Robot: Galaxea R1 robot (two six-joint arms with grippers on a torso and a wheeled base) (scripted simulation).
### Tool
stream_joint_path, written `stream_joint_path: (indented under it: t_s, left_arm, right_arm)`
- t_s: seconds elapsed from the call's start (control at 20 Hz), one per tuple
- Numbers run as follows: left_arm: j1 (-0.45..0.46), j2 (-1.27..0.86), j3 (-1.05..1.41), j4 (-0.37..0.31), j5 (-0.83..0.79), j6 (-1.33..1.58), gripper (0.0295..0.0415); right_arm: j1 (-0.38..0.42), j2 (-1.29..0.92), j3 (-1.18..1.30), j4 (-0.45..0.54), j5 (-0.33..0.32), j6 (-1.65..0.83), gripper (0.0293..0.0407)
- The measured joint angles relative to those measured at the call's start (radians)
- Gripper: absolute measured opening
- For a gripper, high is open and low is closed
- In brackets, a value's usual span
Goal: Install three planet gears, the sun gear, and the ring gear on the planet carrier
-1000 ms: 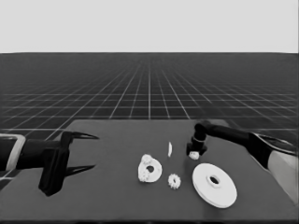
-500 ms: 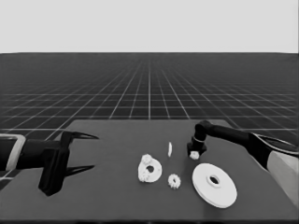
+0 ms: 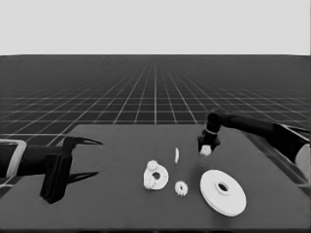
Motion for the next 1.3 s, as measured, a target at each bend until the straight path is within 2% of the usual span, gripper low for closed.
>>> stream_joint_path:
  t_s: [0.2,0.25,0.3,0.4,0.7,0.8,0.85,1.2,1.3]
  left_arm:
    - [0.000,0.000,0.000,0.000,0.000,0.000,0.0385]
    - [0.000,0.000,0.000,0.000,0.000,0.000,0.0385]
    - [0.000,0.000,0.000,0.000,0.000,0.000,0.0385]
    - [0.000,0.000,0.000,0.000,0.000,0.000,0.0385]
    - [0.000,0.000,0.000,0.000,0.000,0.000,0.0385]
    - [0.000,0.000,0.000,0.000,0.000,0.000,0.0385]
    - [0.000,0.000,0.000,0.000,0.000,0.000,0.0385]
    - [0.000,0.000,0.000,0.000,0.000,0.000,0.0385]
    - [0.000,0.000,0.000,0.000,0.000,0.000,0.0385]
  right_arm:
    - [0.005,0.000,0.000,0.005,-0.005,0.000,0.0312]
    - [-0.004,0.003,0.287,-0.044,-0.030,0.350,0.0312]
    - [-0.013,0.102,0.393,-0.063,-0.054,0.520,0.0312]
    - [-0.021,0.241,0.398,-0.073,-0.076,0.638,0.0312]
    - [-0.024,0.314,0.367,-0.076,-0.085,0.679,0.0312]
    - [-0.128,0.330,0.311,-0.177,-0.057,0.645,0.0312]
    - [-0.152,0.335,0.293,-0.197,-0.048,0.635,0.0312]
    - [-0.181,0.343,0.265,-0.225,-0.034,0.619,0.0312]
    - [-0.181,0.343,0.265,-0.226,-0.034,0.619,0.0372]
